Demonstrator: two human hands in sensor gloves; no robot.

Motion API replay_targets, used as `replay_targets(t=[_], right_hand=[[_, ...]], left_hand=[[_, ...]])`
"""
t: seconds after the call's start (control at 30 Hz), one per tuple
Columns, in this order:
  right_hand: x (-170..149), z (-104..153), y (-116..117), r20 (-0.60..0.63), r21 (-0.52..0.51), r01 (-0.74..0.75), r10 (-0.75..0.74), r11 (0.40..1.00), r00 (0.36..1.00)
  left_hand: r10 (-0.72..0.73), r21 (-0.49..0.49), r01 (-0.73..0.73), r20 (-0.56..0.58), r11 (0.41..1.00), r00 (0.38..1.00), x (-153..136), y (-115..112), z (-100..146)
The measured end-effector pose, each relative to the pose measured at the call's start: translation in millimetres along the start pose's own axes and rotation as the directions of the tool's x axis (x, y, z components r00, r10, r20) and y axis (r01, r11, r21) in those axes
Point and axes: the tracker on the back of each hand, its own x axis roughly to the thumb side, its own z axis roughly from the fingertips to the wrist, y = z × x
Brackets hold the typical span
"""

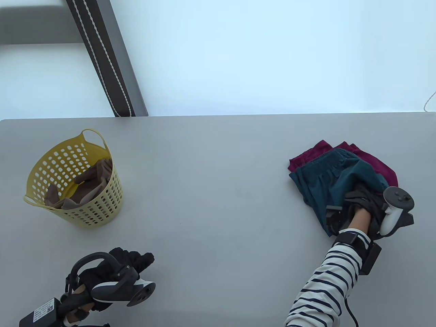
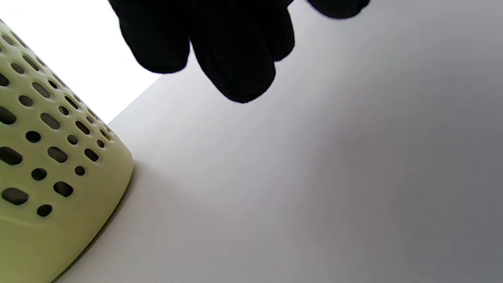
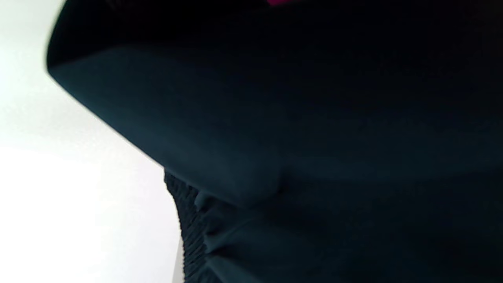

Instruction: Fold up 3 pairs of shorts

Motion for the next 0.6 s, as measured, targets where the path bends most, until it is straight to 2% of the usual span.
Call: replay_targets(t=[0.1,0.13,0.2,0.23,0.27,0.33,0.37,0.4,0.47,0.53,0.6], right_hand=[[26,14,-4,0.117,0.067,0.074,-0.081,0.995,0.99],[51,29,-3,0.252,0.084,-0.017,-0.005,0.996,0.968],[70,45,0,0.362,0.076,-0.086,0.053,0.993,0.931],[87,65,4,0.468,0.053,-0.135,0.095,0.989,0.879],[95,75,7,0.521,0.044,-0.15,0.105,0.988,0.847],[115,113,17,0.667,0.042,-0.186,0.111,0.982,0.737],[123,138,23,0.753,0.048,-0.195,0.092,0.98,0.652],[125,148,26,0.784,0.034,-0.194,0.094,0.98,0.613],[129,186,33,0.88,-0.084,-0.176,0.156,0.981,0.448],[130,201,35,0.913,-0.158,-0.177,0.212,0.972,0.349],[129,211,38,0.905,-0.291,-0.192,0.334,0.937,0.262]], left_hand=[[-0.002,0.001,0.002,-0.007,1.0,1.0,-1,0,0],[-0.003,0.003,0.003,-0.009,1.0,1.0,-1,0,0],[-0.006,0.006,0.006,-0.014,1.0,1.0,-2,0,0],[-0.007,0.007,0.007,-0.017,1.0,1.0,-2,0,0],[-0.007,0.008,0.007,-0.019,1.0,1.0,-2,0,0],[-0.007,0.009,0.007,-0.025,1.0,1.0,-3,-1,0],[-0.007,0.009,0.008,-0.028,1.0,1.0,-4,-1,0],[-0.008,0.01,0.008,-0.03,1.0,1.0,-4,-1,1],[-0.009,0.013,0.009,-0.035,1.0,0.999,-4,-1,1],[-0.009,0.015,0.009,-0.037,1.0,0.999,-5,-1,1],[-0.009,0.016,0.01,-0.036,1.0,0.999,-5,-1,1]])
